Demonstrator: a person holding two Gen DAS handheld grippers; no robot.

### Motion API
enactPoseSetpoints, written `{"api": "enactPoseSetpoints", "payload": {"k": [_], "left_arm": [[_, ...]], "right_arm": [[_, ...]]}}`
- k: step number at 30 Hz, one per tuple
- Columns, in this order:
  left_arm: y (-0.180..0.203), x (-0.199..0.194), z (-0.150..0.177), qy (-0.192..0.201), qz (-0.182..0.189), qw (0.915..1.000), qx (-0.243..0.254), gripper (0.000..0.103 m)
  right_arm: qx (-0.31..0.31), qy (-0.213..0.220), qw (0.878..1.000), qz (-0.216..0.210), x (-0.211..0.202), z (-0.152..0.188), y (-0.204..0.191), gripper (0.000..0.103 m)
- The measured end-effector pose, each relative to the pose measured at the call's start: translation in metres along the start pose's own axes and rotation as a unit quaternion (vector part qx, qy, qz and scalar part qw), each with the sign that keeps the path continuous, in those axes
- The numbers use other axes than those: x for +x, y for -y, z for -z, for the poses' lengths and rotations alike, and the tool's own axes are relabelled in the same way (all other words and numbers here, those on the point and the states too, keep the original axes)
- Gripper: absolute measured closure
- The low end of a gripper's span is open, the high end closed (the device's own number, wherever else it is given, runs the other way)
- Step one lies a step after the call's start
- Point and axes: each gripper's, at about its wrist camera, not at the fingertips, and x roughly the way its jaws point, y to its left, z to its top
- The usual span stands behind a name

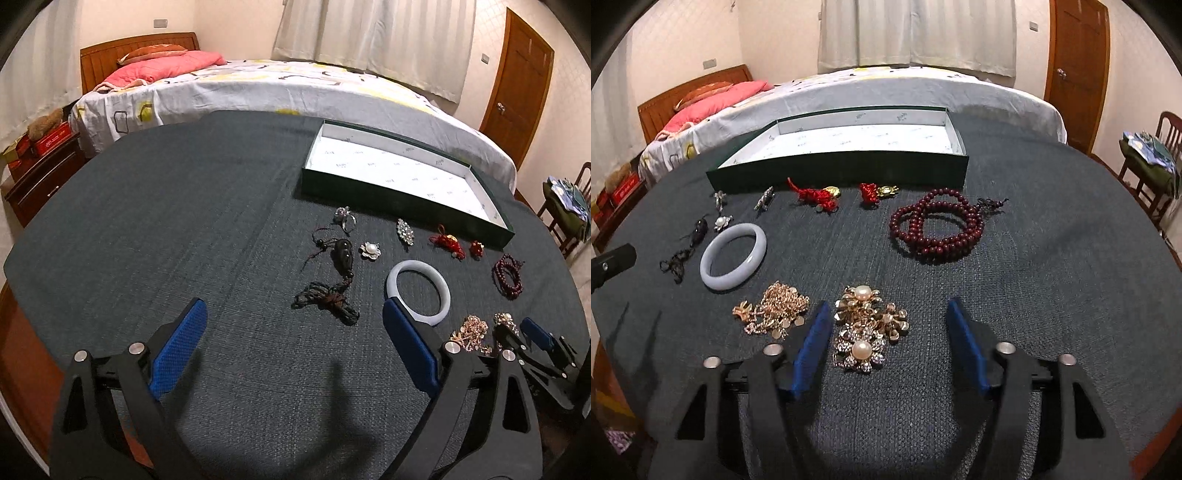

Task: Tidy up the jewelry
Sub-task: 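Close the left tool on the black gourd pendant while the right tool grips the gold pearl brooch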

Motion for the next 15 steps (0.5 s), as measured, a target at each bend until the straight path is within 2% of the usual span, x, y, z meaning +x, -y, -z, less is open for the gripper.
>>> {"api": "enactPoseSetpoints", "payload": {"k": [3, 15], "left_arm": [[0.001, 0.002, 0.001, -0.002, 0.003, 1.0, 0.001, 0.01], [0.011, 0.007, 0.005, -0.011, 0.008, 0.9998, 0.013, 0.01]], "right_arm": [[-0.009, 0.005, 1.0, -0.01, -0.003, 0.003, -0.001, 0.063], [0.003, 0.008, 1.0, -0.013, -0.009, 0.003, 0.009, 0.063]]}}
